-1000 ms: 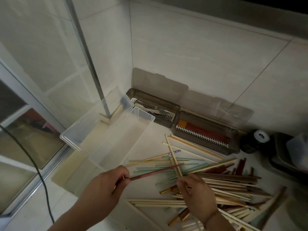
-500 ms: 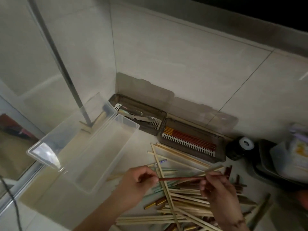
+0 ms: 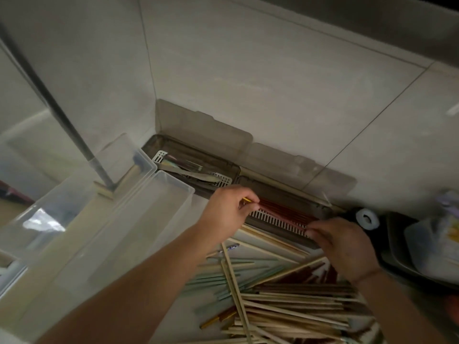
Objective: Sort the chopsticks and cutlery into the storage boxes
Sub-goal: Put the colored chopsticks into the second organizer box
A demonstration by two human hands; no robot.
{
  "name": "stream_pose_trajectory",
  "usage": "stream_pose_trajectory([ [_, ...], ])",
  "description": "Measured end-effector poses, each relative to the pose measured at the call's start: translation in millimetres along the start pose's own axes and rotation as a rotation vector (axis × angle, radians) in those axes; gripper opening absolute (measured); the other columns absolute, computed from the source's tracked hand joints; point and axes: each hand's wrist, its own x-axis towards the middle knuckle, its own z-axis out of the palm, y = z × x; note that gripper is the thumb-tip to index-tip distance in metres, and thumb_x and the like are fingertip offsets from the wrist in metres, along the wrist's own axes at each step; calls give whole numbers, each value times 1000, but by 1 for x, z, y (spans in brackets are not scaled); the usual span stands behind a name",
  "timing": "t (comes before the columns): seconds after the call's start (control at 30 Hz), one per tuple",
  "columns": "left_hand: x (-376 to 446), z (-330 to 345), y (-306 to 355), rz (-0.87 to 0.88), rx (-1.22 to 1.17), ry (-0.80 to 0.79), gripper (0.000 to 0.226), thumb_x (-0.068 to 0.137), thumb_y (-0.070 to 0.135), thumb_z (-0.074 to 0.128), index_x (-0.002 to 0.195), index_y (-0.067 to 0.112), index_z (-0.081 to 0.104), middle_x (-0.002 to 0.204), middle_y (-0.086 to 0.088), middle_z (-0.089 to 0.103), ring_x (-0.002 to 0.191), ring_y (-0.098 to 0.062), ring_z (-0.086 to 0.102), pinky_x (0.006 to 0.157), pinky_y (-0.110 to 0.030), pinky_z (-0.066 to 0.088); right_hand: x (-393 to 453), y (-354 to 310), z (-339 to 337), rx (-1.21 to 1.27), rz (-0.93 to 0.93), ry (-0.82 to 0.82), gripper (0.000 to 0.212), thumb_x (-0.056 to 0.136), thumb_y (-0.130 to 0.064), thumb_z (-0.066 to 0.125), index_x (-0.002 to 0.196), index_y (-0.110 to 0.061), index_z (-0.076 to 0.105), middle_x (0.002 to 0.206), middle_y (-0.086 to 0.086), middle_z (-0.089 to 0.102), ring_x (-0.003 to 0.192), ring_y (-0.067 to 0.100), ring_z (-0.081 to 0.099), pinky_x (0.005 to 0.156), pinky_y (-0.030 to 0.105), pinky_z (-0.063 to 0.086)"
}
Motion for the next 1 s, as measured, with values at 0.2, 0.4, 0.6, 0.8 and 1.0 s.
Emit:
stream_pose_trajectory([
  [0.2,0,7,-18,-57,5,134,33,84,13,74,116,18,67,115,6,63,101,-6,58,87,-19,46,45,11,24,-142,38,-22,8,87,-22,68,90,-20,75,85,4,71,80,27,61,67,31,46],
  [0.4,-18,2,-30,-114,39,129,31,90,5,63,119,16,64,124,4,55,113,-7,51,99,-15,39,66,20,47,-226,137,-346,20,96,-34,51,103,-29,69,106,-2,69,94,19,63,77,28,49],
  [0.6,-46,11,-41,-7,71,155,23,85,4,65,105,14,69,110,1,59,102,-10,56,91,-17,45,83,21,56,-368,62,-479,22,92,-47,52,97,-33,67,99,-4,68,90,17,62,75,27,51],
  [0.8,-97,24,-40,58,165,-29,4,80,18,65,83,20,63,86,5,59,78,-11,53,69,-29,49,86,21,54,-442,70,-536,26,88,-55,52,87,-31,62,89,-4,64,76,14,53,68,26,47],
  [1.0,-159,16,-50,99,403,-369,19,69,48,63,72,29,61,71,16,60,74,-8,55,70,-26,50,52,-5,31,-194,35,-209,15,90,-43,58,86,-31,64,78,-6,67,69,16,59,56,22,40],
])
